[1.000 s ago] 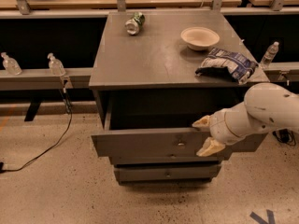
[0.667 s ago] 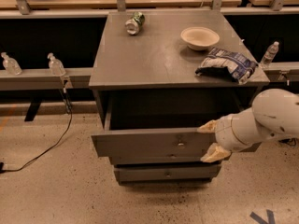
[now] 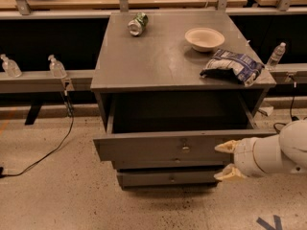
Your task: Open top drawer
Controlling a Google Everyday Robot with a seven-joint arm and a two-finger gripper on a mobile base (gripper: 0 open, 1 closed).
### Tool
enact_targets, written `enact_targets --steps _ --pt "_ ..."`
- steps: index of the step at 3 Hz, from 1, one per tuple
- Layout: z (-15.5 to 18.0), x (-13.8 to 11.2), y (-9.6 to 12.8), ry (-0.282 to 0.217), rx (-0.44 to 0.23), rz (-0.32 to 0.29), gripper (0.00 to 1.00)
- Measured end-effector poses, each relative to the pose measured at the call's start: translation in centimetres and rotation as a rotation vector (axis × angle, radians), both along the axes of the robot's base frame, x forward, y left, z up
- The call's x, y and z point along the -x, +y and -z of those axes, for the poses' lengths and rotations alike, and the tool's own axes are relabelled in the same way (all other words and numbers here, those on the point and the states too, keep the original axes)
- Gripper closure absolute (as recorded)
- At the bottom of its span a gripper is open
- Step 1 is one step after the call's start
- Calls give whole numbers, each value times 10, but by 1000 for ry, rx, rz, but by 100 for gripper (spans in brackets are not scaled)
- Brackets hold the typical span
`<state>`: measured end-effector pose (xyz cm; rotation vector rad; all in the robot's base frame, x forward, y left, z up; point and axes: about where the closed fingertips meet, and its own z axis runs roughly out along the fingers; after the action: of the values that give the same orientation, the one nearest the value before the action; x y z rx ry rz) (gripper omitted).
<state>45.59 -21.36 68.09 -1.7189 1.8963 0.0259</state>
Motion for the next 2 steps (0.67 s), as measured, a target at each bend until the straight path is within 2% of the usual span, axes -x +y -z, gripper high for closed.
enact_targets --steps 1,2 --pt "-25 -14 1 -78 28 -32 42" --pt "-54 -42 7 -166 40 -85 43"
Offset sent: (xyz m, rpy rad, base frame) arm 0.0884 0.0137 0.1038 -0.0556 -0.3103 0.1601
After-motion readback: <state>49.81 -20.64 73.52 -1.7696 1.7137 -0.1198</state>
